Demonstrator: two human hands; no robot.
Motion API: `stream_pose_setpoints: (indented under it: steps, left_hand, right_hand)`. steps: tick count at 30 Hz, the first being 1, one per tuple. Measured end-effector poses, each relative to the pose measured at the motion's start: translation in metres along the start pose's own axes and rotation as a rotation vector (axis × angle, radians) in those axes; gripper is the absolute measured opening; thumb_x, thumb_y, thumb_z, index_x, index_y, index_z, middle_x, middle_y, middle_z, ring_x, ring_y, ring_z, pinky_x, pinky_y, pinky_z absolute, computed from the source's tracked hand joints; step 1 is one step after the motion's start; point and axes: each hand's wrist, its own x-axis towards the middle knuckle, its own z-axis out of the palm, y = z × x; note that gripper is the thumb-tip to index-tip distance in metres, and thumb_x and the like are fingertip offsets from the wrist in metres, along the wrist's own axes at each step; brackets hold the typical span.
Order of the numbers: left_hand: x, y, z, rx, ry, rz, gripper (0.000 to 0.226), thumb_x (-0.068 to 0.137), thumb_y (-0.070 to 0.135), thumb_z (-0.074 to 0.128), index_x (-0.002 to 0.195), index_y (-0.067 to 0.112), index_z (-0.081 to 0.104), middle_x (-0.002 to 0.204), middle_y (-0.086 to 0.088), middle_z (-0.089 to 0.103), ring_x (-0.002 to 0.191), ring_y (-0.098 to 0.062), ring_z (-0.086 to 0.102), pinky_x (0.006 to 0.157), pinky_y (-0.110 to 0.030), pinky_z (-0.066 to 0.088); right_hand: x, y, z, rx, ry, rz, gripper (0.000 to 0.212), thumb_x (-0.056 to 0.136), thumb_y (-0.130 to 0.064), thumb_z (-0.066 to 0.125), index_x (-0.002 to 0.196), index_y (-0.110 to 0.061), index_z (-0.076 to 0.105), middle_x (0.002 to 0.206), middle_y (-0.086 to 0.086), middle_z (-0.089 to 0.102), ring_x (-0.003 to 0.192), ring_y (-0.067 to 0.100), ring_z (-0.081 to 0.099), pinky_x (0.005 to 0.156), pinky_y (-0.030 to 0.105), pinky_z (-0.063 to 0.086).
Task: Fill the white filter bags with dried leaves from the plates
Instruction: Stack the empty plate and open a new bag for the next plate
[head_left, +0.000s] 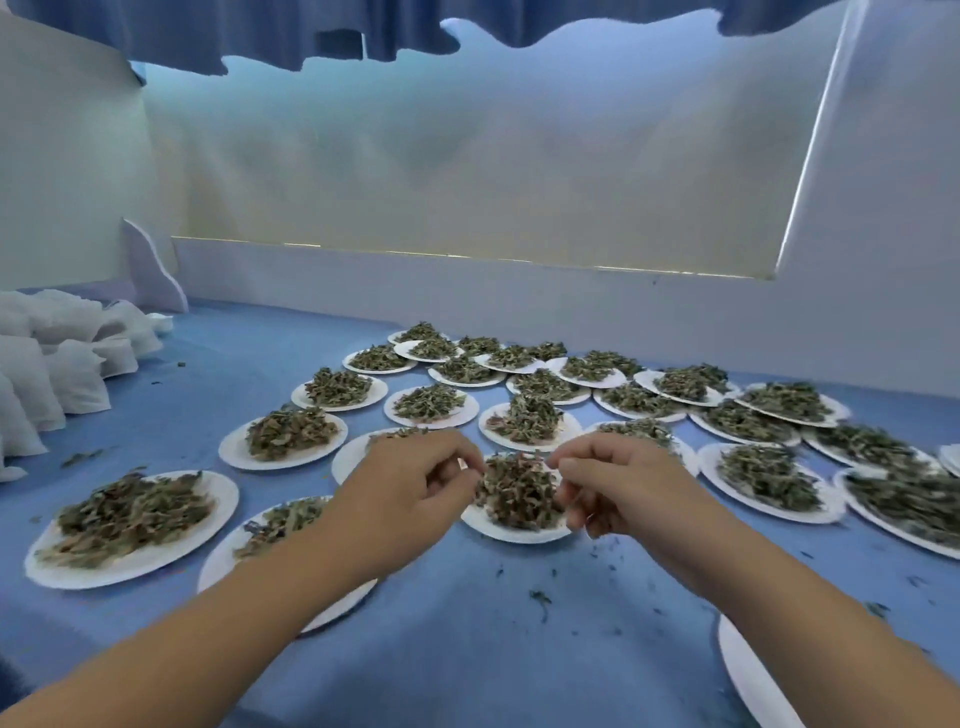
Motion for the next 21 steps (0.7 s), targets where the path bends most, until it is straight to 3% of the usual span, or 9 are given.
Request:
stream_pose_setpoints:
  steps: [7,12,17,21]
  left_hand:
    - [0.025,0.07,0.092,-0.074,-0.223,0.145,0.023,0.094,0.023,0.058,0.085,0.044,0.058,0.067,0.013,0.058,0.055,-0.009,0.051,0.051,-0.017,0.039]
    - [0.034,0.094,0.139,-0.042,-0.454,-0.006,0.01,0.097,0.034,0.052,0.104,0.039,0.057,0.058,0.013,0.057,0.055,-0.006,0.056,0.062,-0.036,0.05]
    - [0.027,0.1,0.163,0.13,-0.56,-0.106,0.03,0.094,0.052,0.045,0.123,0.046,0.042,0.063,0.006,0.057,0.063,-0.003,0.053,0.059,-0.028,0.04]
    - [0.022,0.098,0.166,0.213,-0.585,-0.154,0.036,0.093,0.056,0.044,0.126,0.047,0.036,0.067,0.003,0.06,0.07,-0.003,0.055,0.062,-0.027,0.043]
  right_hand:
    - [-0.067,0.032,-0.108,-0.079,0.154,0.1,0.015,0.092,-0.016,0.06,0.084,-0.019,0.073,0.06,0.005,0.061,0.053,0.017,0.058,0.05,0.025,0.045]
    - [-0.109,0.048,-0.16,-0.402,0.28,0.255,0.01,0.091,-0.024,0.059,0.086,-0.024,0.067,0.061,-0.004,0.067,0.05,0.009,0.056,0.049,0.022,0.042]
    - [-0.138,0.063,-0.187,-0.761,0.334,0.403,0.01,0.091,-0.032,0.052,0.084,-0.032,0.06,0.073,-0.015,0.056,0.057,-0.001,0.051,0.049,0.015,0.037]
    - [-0.147,0.077,-0.188,-0.771,0.255,0.485,0.009,0.09,-0.036,0.053,0.088,-0.03,0.06,0.072,-0.012,0.061,0.041,-0.002,0.052,0.041,0.014,0.038]
